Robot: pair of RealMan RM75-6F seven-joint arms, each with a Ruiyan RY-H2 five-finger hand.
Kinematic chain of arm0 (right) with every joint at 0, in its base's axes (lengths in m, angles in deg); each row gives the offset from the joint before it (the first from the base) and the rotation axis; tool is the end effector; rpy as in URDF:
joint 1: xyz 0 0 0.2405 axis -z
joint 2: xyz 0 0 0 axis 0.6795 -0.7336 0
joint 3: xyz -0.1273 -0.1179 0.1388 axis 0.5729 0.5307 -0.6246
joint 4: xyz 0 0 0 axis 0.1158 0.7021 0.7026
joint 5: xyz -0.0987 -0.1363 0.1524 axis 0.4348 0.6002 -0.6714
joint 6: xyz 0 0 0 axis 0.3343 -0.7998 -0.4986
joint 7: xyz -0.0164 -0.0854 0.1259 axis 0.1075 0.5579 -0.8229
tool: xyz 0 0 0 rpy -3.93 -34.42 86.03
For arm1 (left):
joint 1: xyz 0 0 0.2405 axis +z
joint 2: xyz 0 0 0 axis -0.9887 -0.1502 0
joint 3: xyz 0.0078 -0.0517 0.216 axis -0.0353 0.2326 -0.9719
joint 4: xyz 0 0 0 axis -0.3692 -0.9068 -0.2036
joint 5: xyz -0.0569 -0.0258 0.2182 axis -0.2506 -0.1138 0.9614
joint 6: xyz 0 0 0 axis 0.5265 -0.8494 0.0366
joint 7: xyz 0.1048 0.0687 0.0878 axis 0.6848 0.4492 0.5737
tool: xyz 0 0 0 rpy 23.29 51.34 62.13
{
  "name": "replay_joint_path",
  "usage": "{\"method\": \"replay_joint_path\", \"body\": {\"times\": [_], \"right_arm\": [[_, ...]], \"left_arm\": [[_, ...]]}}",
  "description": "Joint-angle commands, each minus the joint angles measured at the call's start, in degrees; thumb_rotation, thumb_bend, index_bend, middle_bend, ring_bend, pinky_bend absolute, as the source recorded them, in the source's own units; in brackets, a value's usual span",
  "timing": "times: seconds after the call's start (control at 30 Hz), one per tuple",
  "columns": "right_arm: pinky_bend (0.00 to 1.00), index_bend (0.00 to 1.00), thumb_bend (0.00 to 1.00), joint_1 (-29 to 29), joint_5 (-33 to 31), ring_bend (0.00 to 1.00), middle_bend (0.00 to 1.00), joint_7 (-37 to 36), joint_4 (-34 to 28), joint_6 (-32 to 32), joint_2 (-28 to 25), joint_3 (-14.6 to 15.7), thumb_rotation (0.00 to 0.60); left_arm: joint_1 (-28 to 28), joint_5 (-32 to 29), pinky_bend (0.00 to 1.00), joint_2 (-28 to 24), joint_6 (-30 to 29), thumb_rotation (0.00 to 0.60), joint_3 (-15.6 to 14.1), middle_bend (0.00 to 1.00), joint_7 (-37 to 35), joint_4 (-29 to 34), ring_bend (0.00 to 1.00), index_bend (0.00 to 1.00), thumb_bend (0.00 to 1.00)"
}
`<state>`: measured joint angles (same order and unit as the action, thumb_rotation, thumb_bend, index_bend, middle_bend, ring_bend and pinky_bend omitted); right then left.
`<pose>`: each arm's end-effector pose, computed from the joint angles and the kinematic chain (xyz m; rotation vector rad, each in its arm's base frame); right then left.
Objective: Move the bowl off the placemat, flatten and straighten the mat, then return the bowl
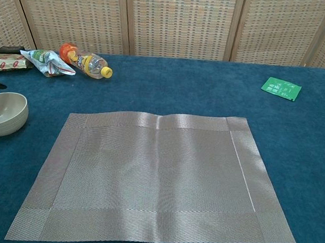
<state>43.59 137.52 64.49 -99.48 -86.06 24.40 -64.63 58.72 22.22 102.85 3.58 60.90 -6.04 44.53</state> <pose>-0.2165 -0.1376 0.1084 1.3239 -0.7277 1.4439 -0.3008 0.2791 0.0085 -1.6946 -0.7302 -0.6011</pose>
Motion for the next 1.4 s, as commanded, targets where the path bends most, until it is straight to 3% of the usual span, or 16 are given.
{"method": "replay_joint_path", "body": {"times": [0.03,0.67,0.9,1.1,1.4], "right_arm": [[0.0,0.06,0.24,0.02,0.02,0.0,0.0,-0.01,0.02,-0.02,-0.01,-0.01,0.6],[0.0,0.06,0.24,0.1,0.29,0.0,0.0,-0.67,0.1,-0.41,0.01,-0.17,0.6],[0.0,0.06,0.24,0.16,0.55,0.0,0.0,-1.09,0.18,-0.95,0.06,-0.32,0.6],[0.0,0.06,0.24,0.23,0.55,0.0,0.0,-1.11,0.06,-0.99,-0.03,-0.33,0.6],[0.0,0.06,0.24,0.29,0.3,0.0,0.0,-1.77,-0.1,-1.26,-0.36,-0.55,0.6]], "left_arm": [[-0.11,-0.27,0.0,0.54,0.48,0.6,0.29,0.0,0.27,-0.55,0.0,0.57,0.28],[0.06,0.04,0.0,2.55,-0.11,0.6,1.74,0.0,-0.2,-3.23,0.0,0.76,0.36],[0.34,2.27,0.0,1.89,-2.45,0.6,1.43,0.0,-0.42,-1.72,0.0,0.77,0.36],[-0.37,4.89,0.0,0.83,-4.04,0.6,1.16,0.0,1.57,3.15,0.0,0.76,0.36],[-4.12,8.47,0.0,1.11,-3.33,0.6,1.8,0.0,11.88,16.27,0.0,0.75,0.36]]}}
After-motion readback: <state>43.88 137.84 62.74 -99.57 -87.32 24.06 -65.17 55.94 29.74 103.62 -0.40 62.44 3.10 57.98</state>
